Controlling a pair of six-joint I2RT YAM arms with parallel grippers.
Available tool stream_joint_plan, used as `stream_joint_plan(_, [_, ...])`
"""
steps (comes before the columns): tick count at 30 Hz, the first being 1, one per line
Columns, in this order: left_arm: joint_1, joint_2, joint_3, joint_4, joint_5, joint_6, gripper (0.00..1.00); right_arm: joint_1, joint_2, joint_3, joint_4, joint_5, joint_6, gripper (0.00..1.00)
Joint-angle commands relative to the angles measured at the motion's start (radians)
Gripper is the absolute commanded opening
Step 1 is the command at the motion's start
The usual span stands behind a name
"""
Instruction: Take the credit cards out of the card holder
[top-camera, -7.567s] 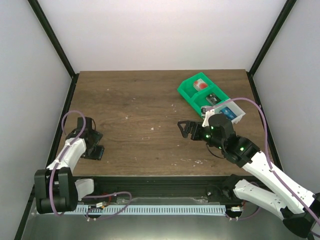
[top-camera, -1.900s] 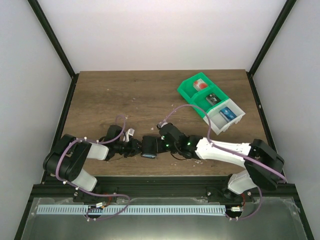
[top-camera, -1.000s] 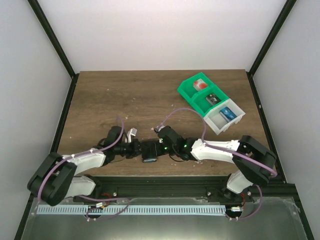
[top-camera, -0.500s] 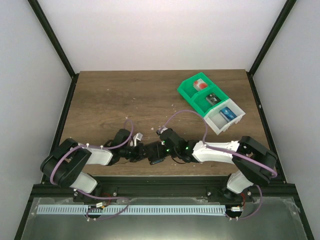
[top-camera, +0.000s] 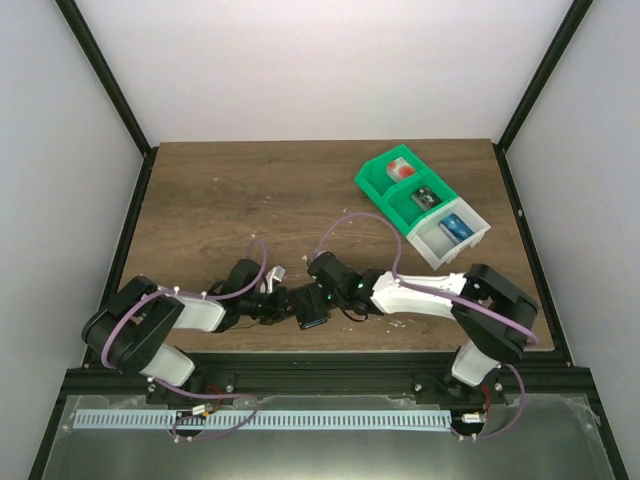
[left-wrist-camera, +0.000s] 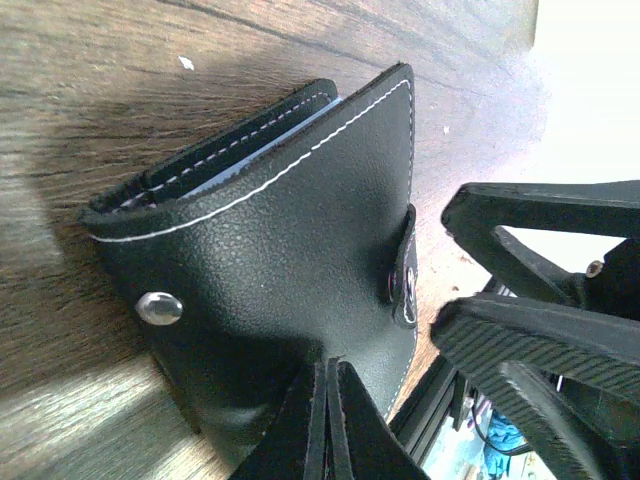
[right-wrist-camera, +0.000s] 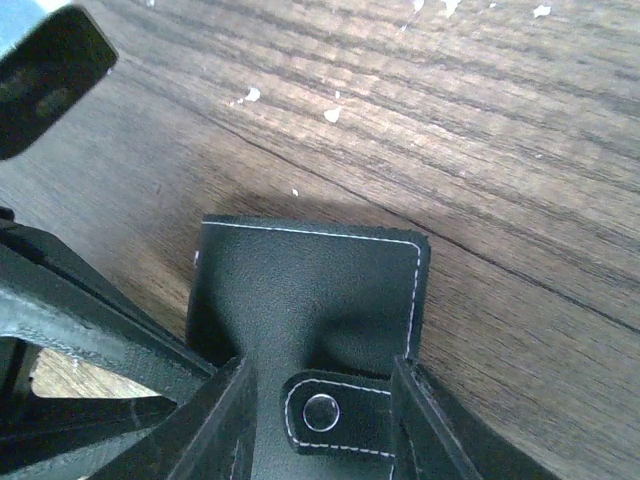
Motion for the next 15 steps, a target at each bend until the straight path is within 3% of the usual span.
stream_joint_plan(1, [-0.007, 0.039, -0.024, -0.018, -0.047, -0.008, 0.0, 0.005, 0.044, 0.06, -0.04, -0.01, -0.062, 0.39])
stream_joint_plan(10, [-0.007, 0.045, -0.019, -0.015, -0.038, -0.014, 0.0, 0.013, 0.08, 0.087, -0.081, 0.0, -0.112, 0.41])
stream_joint_plan(15, [-0.006, 0.048, -0.006, -0.029, -0.038, -0.013, 0.0, 0.027, 0.091, 0.107, -0.158, 0.132, -0.106, 0.36])
